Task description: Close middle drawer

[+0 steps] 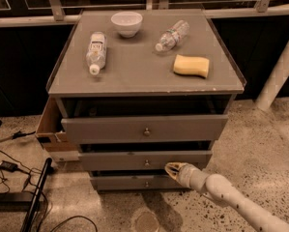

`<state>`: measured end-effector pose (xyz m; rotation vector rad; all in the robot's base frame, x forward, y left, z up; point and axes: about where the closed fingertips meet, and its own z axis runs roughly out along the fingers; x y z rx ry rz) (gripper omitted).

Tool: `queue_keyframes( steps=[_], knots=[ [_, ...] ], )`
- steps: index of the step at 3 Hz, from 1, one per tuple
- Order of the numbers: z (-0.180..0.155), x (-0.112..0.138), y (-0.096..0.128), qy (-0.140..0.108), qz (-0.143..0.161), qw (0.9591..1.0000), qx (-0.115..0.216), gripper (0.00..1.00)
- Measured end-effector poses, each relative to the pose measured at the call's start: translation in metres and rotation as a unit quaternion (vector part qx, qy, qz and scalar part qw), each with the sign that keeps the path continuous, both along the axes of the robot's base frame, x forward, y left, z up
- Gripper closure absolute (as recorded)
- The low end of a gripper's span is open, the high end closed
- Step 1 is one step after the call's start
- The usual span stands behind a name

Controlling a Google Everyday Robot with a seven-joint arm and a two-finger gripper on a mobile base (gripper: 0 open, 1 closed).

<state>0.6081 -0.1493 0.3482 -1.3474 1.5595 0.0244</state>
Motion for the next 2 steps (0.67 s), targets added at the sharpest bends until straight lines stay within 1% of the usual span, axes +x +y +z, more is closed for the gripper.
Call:
queue_keyframes(
  steps=[1,2],
  knots=[
    [-0.001,0.009,0.007,0.002,0.011,0.9999,-0.005,1.0],
    [-0.001,-0.02,0.007,0.058,0.063,0.9963,-0.011,1.0]
  ],
)
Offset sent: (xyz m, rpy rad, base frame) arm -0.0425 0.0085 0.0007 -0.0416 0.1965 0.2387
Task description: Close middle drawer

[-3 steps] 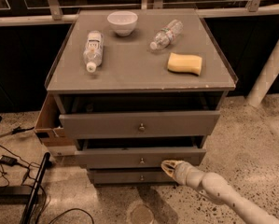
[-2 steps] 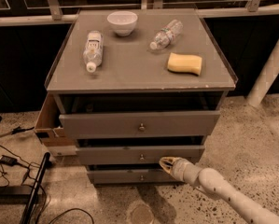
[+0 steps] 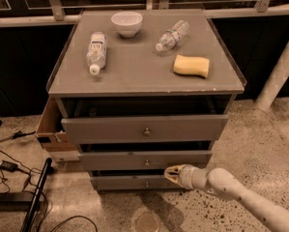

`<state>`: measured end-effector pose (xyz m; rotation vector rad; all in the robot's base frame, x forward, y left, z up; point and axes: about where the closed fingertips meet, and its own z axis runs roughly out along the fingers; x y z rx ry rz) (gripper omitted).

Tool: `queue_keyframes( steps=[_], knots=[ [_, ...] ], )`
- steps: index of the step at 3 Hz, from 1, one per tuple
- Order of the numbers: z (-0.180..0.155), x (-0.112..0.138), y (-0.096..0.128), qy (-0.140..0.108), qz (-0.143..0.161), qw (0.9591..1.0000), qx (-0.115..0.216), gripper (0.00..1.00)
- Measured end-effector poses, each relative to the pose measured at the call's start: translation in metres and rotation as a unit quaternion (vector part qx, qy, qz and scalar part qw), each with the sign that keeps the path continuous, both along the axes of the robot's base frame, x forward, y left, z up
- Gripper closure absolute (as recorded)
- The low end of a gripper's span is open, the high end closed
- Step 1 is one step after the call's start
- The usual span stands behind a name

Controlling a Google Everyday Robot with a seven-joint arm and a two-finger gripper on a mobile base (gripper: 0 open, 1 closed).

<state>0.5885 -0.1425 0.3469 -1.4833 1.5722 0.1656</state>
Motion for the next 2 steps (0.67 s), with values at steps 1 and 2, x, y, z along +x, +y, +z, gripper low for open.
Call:
queue_keyframes(
  steps=[1,2],
  knots=[
    [0.005,-0.048,-0.008,0.068,0.055,0.9962,0.003,1.0],
    [0.018,-0.097,-0.013,0.148,0.102,0.9835,0.015,1.0]
  ],
)
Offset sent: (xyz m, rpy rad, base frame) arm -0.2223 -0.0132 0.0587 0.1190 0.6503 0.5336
